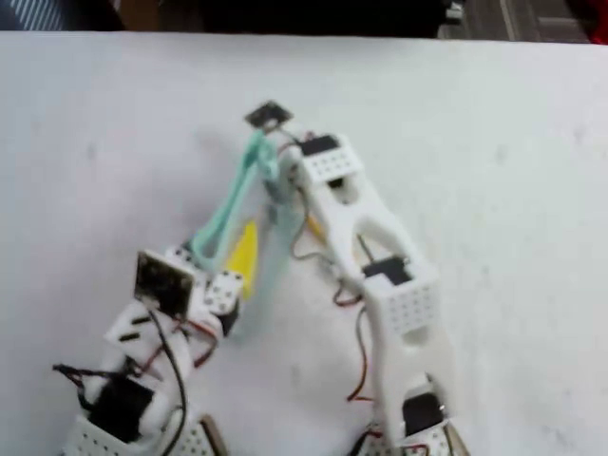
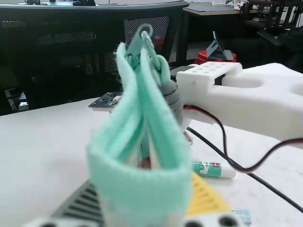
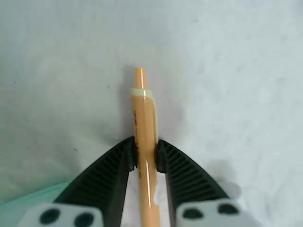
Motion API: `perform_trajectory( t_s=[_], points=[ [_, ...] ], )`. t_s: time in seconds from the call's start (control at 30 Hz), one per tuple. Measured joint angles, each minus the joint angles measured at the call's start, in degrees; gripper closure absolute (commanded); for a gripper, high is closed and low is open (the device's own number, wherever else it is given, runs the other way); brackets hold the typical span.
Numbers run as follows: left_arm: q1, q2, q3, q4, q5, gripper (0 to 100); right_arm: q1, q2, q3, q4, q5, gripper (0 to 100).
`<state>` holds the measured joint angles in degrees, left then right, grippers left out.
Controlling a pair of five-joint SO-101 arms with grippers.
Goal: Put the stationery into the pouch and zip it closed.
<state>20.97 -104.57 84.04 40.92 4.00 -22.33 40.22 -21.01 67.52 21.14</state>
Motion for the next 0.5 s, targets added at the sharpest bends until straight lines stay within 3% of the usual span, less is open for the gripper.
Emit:
perform_trajectory(
  t_s=[0.5],
  points=[
    [0.09,-0.09,0.97,-0.97,-0.62,94,0.00,0.18,0.00,-0.18,0.00,98.1]
  ],
)
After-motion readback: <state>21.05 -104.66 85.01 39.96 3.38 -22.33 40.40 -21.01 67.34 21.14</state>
